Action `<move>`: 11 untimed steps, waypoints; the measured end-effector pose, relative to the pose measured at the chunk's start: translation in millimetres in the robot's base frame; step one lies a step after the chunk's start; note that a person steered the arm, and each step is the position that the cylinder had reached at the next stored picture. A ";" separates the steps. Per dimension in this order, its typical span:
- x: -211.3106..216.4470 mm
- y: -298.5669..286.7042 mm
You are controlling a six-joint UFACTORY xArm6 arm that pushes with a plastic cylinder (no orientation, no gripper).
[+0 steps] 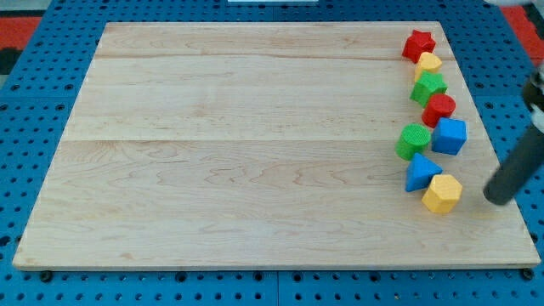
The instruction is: Place the yellow hexagon below the green circle
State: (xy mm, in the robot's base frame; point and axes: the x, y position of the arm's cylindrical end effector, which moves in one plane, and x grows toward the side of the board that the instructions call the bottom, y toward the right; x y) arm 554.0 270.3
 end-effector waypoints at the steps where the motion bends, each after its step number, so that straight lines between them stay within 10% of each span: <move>1: 18.0 -23.0; 11: -94.2 -64.1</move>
